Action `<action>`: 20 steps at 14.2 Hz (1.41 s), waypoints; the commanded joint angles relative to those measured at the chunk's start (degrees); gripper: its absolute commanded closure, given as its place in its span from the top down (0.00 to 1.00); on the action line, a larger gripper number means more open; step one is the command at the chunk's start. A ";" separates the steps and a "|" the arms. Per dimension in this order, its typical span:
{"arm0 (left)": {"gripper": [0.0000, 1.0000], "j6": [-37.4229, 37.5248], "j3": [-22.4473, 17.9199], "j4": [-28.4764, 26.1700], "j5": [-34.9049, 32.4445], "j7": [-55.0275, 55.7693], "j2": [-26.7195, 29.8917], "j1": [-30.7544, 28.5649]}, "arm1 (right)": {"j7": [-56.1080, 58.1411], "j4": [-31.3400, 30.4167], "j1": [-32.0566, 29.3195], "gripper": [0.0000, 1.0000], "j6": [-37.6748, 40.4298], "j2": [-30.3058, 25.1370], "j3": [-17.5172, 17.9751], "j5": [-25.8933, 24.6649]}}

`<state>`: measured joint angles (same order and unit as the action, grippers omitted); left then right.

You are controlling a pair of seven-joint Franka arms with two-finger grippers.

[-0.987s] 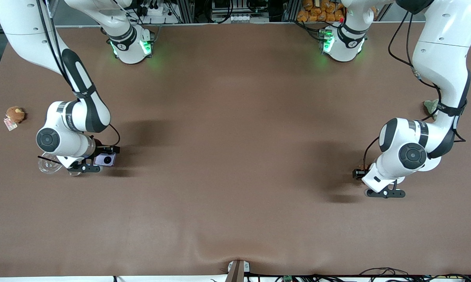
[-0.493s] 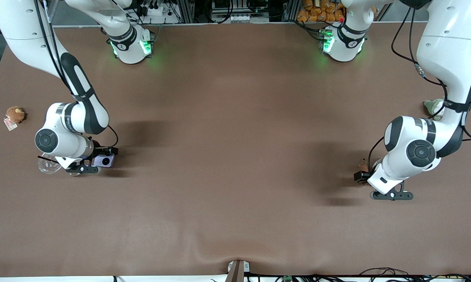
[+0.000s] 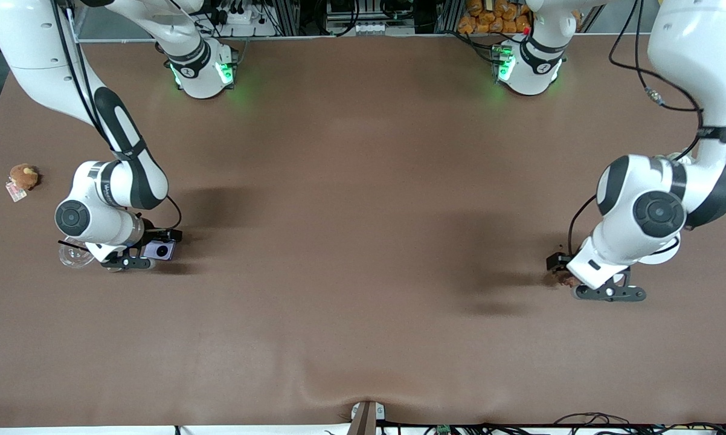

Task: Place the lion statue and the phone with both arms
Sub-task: 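Open the left gripper and set the phone beside the glass cup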

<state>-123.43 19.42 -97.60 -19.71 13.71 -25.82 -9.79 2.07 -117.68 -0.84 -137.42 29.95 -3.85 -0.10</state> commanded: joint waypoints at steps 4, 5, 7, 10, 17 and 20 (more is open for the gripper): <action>1.00 22.48 3.35 7.65 7.91 -0.44 9.81 -1.54 | 0.22 1.75 -0.92 1.00 5.65 -1.91 1.39 -0.96; 1.00 26.45 3.43 9.42 8.45 -0.44 11.57 -1.80 | -0.04 3.06 -0.57 1.00 8.28 -2.18 1.39 -0.96; 1.00 33.92 3.34 12.50 8.81 -0.09 14.47 -2.33 | -0.22 6.57 -0.21 1.00 13.73 -2.35 1.39 -0.96; 1.00 41.58 4.13 16.73 9.59 -1.49 16.67 -2.86 | -0.22 10.19 0.22 1.00 17.53 -3.84 1.48 -0.96; 1.00 42.92 2.90 16.65 17.07 -6.77 24.68 -6.28 | 0.48 19.04 0.93 1.00 27.87 -12.54 1.65 -0.52; 1.00 42.75 -4.08 15.34 17.95 -7.04 27.31 0.26 | 0.40 32.48 0.58 1.00 43.59 -12.72 1.48 0.01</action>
<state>-80.87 20.25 -80.45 -2.88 7.72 -1.06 -14.11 2.08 -92.54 -0.09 -101.87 17.10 -2.28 -0.09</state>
